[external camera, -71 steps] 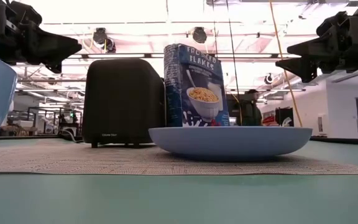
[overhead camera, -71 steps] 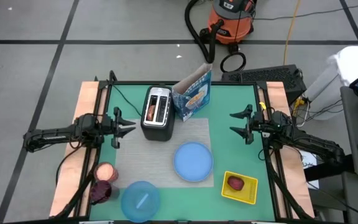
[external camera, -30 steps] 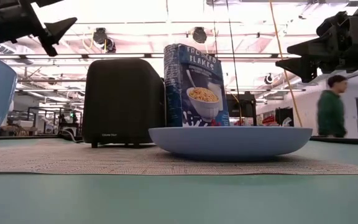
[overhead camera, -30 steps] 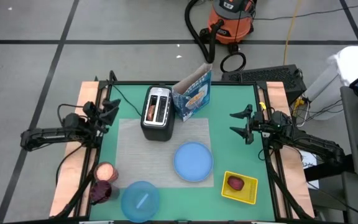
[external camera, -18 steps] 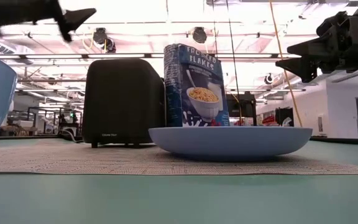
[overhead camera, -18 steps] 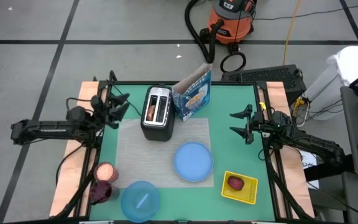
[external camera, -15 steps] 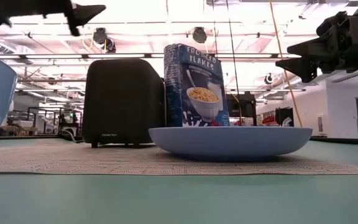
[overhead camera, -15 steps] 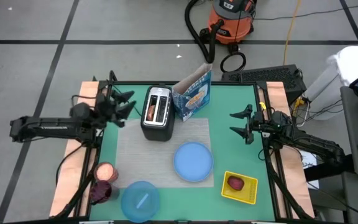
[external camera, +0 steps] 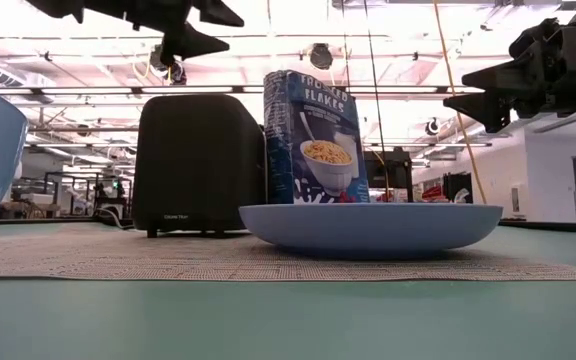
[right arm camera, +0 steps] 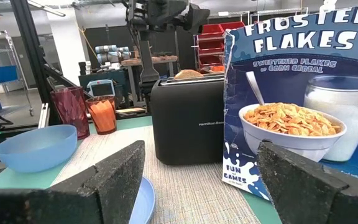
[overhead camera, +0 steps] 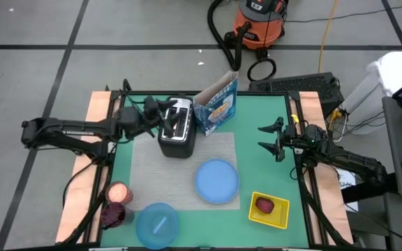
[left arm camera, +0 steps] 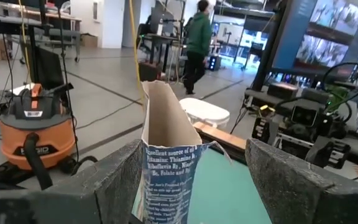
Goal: Arrange a breakfast setting
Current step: Pour the cereal into the blue bowl
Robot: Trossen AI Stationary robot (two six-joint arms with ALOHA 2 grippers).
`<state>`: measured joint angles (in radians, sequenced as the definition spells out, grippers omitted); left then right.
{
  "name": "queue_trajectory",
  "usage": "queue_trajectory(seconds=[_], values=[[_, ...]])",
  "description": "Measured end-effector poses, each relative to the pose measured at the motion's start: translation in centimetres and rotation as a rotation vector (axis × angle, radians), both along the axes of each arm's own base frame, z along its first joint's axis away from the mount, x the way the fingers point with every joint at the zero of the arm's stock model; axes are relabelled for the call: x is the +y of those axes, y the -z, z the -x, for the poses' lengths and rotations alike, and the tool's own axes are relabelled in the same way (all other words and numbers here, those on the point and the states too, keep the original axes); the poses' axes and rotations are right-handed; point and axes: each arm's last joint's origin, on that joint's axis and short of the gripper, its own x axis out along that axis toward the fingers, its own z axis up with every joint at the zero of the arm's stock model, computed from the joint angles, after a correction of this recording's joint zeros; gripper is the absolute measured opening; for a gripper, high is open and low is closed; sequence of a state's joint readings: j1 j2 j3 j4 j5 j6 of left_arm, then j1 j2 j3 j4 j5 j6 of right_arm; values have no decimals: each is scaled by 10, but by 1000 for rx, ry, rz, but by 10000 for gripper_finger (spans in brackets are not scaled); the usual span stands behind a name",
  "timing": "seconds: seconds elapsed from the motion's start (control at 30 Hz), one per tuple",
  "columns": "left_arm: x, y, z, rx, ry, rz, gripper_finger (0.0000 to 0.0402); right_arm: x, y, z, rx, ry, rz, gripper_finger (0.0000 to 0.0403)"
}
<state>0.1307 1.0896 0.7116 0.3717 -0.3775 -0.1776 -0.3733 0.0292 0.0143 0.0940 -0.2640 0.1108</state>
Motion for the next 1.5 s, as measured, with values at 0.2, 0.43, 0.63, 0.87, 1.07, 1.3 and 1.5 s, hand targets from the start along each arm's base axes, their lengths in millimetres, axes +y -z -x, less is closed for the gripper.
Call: queue_trajectory(seconds=[0.2, 0.43, 0.63, 0.87, 1.07, 1.3, 1.5], values=[[2, 9, -12, 10, 1, 1, 287, 0, 0, 0, 0, 0, 0, 299], [3, 16, -23, -5, 0, -17, 296, 0, 0, 0, 0, 0, 0, 299], [5, 27, -35, 9, 0, -23, 360, 0, 0, 0, 0, 0, 0, 299], [11, 43, -47, 44, -31, -19, 396, 0, 0, 0, 0, 0, 0, 299], [23, 54, -51, 82, -76, -12, 395, 0, 0, 0, 0, 0, 0, 299], [28, 58, -54, 61, -90, -17, 395, 0, 0, 0, 0, 1, 0, 299], [28, 60, -56, 71, -87, -28, 395, 0, 0, 0, 0, 1, 0, 299]])
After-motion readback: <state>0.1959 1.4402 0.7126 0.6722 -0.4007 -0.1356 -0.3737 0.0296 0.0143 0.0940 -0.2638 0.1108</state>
